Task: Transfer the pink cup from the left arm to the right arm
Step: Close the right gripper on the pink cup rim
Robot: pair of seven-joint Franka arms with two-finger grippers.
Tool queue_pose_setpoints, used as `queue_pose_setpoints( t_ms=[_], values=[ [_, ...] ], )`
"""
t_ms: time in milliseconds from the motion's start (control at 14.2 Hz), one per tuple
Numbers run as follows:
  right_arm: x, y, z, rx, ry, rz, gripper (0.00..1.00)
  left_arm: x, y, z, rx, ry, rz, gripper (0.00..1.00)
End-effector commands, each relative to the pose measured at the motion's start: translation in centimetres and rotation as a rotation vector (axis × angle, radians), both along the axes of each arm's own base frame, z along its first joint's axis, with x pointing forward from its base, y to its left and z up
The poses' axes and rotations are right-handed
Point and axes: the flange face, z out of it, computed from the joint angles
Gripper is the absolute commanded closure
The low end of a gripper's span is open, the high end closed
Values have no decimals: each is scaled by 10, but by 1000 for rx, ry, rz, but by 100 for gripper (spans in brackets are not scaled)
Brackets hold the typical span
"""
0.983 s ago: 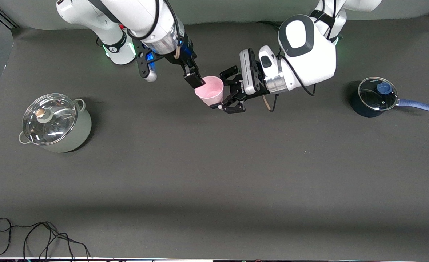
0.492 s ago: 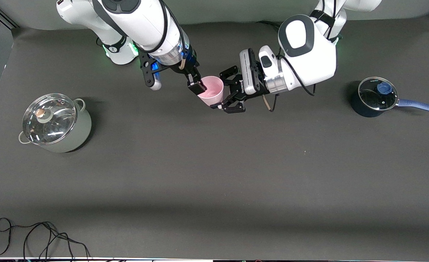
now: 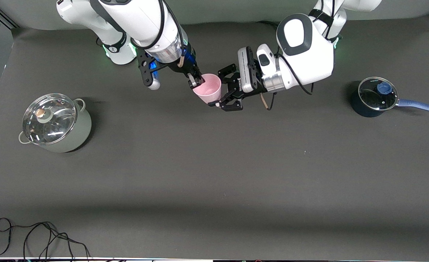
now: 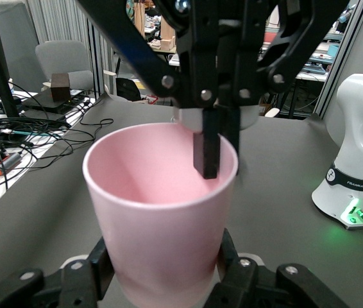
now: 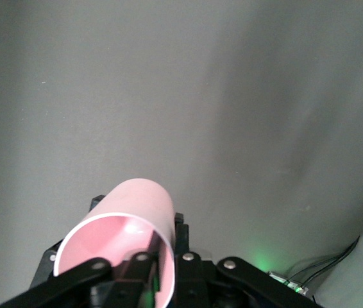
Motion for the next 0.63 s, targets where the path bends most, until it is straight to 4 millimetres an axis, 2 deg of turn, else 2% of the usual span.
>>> queue_pose_setpoints(
  t_ms=[0, 140, 211, 351, 421, 562],
  values=[
    [0, 1, 1, -21, -5, 12, 100, 1, 8, 7, -16, -3, 23, 61],
    [3, -3, 2, -21, -7, 8, 100, 2, 8, 7, -15, -4, 26, 57],
    [5, -6, 4, -21, -12, 4, 100, 3, 10, 7, -16, -2, 30, 45],
    [5, -8, 6, -17, -19, 30, 100, 4, 10, 9, -14, -15, 28, 9],
    [7, -10, 5, -19, -20, 29, 100, 6, 11, 11, -11, -26, 24, 1],
    [10, -17, 8, -20, -26, 29, 100, 9, 15, 10, -8, -28, 30, 1]
  ],
)
